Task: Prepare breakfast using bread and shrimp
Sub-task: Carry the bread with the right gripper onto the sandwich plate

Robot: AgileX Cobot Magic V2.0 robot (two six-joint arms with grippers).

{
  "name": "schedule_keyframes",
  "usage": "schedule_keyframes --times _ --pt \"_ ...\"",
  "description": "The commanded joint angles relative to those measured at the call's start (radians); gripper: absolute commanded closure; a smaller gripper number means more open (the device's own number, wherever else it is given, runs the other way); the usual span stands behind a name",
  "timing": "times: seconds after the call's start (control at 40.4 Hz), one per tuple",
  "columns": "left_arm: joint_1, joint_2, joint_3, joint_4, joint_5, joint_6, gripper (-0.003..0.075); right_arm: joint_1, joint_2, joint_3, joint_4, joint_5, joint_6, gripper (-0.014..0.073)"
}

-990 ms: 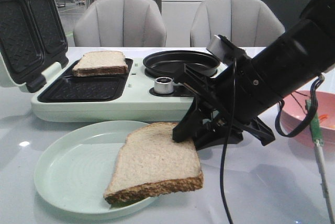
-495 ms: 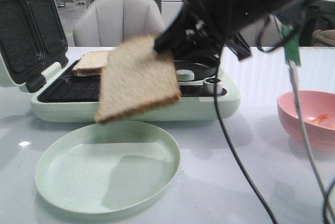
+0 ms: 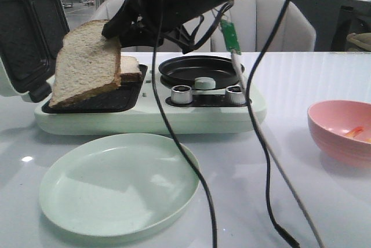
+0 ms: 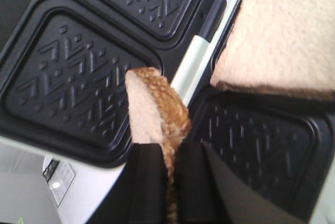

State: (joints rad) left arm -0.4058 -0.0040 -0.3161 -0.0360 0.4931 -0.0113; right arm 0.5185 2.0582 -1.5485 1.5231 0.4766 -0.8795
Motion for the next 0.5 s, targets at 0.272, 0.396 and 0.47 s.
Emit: schedule_keyframes --times 0.272,0.396,0.47 --pt "-0.007 0.002 -0.028 -0.009 -0.091 -0.007 0.0084 0.003 0.028 -0.141 0.054 -0.081 -0.013 0.0169" --pt "-0.007 0.002 -0.028 -0.009 -0.091 -0.007 0.0084 0.001 0.024 -0.141 0.025 -0.096 -0.015 0.0049" --pt "-0.007 0.002 -0.028 -0.009 -0.091 -0.007 0.0084 0.001 0.016 -0.141 -0.015 -0.107 -0.015 0.0049"
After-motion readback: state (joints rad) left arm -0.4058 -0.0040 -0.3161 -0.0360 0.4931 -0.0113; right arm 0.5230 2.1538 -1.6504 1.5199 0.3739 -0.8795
